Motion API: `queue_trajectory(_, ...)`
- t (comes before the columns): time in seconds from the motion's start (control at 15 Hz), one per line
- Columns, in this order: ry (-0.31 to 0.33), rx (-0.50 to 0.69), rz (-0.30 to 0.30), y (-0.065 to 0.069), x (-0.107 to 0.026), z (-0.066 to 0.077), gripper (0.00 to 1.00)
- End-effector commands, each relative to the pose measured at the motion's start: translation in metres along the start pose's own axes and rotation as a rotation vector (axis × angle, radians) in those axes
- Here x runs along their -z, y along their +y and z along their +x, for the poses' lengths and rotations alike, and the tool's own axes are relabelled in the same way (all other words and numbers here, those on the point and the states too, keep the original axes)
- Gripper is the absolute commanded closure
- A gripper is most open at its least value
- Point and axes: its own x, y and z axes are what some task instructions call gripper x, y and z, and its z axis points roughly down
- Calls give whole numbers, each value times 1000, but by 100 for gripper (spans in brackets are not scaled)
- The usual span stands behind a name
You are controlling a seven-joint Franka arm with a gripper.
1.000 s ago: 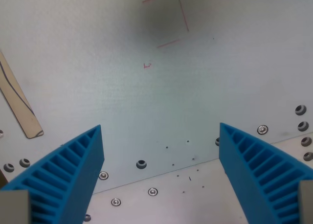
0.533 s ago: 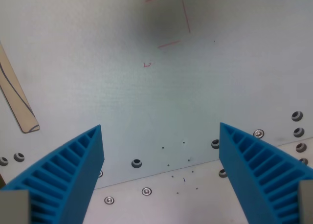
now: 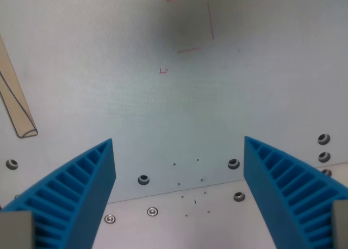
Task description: Rotate around base positive z
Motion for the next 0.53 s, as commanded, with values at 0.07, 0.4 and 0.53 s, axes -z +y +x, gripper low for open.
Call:
queue_trajectory(0.07, 6, 139, -2, 1, 2, 0, 0)
queue_trajectory(0.4, 6, 197, -3, 1, 2, 0, 0)
queue_trajectory(0.53, 6, 220, -3, 1, 2, 0, 0)
